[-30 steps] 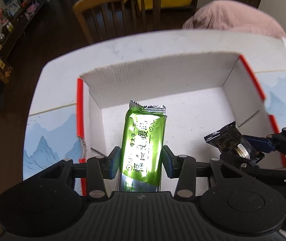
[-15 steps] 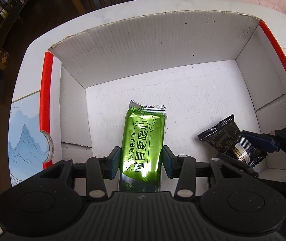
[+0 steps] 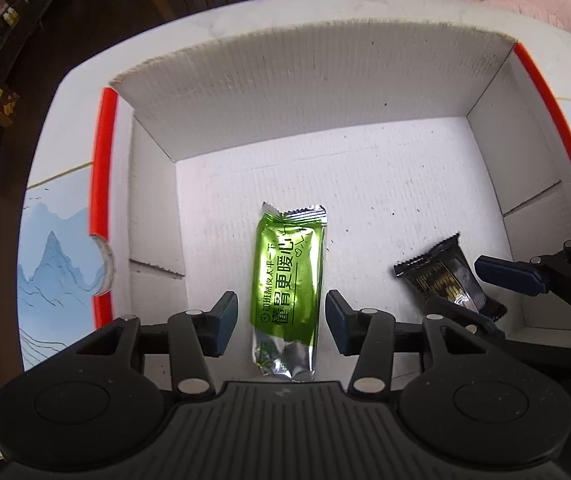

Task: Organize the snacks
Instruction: 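Open both grippers to drop the packets into the box, then withdraw, then grasp the brown M&M's packet with the left gripper while the right grasps the white-blue biscuit packet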

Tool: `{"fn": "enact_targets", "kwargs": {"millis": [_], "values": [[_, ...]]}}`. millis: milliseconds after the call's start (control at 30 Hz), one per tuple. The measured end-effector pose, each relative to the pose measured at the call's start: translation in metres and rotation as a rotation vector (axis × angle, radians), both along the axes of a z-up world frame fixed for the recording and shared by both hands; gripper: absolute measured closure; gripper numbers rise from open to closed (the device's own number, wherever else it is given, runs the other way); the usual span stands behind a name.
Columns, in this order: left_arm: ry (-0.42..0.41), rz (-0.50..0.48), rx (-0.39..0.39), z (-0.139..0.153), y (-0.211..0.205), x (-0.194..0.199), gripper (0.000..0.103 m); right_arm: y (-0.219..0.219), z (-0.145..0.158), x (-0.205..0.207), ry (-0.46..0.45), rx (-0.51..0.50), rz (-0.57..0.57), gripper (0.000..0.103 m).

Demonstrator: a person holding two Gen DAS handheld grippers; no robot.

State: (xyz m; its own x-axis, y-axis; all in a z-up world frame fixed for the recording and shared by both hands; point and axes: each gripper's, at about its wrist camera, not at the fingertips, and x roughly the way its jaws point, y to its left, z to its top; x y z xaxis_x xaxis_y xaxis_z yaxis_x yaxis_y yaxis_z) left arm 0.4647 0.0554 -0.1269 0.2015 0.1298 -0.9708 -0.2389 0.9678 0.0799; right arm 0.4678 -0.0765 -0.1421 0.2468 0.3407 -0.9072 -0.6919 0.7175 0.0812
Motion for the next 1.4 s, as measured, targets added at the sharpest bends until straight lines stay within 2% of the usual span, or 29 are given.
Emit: {"fn": "enact_targets", "kwargs": {"millis": [367,667,1033,1300,1400], "values": [[-0.114,0.0,-0.016,0.042,-0.003,-0.036,0.056,-0.021,0.042,-0.02,-0.037,0.084,-0.041,0.063],[-0.222,-0.045,-0.043,0.08,-0.007,-0.08,0.056,-0.032,0.085,-0.062,-0.107,0.135,-0.065,0.062],[-0.321,-0.099,-0.047,0.113,-0.006,-0.14,0.056,-0.04,0.116,-0.114,-0.153,0.196,-0.116,0.058],[-0.403,-0.131,-0.057,0.129,-0.006,-0.188,0.056,-0.045,0.128,-0.153,-0.189,0.23,-0.144,0.048],[-0.426,-0.145,-0.065,0.133,-0.006,-0.205,0.051,-0.046,0.13,-0.169,-0.199,0.243,-0.143,0.041]]}}
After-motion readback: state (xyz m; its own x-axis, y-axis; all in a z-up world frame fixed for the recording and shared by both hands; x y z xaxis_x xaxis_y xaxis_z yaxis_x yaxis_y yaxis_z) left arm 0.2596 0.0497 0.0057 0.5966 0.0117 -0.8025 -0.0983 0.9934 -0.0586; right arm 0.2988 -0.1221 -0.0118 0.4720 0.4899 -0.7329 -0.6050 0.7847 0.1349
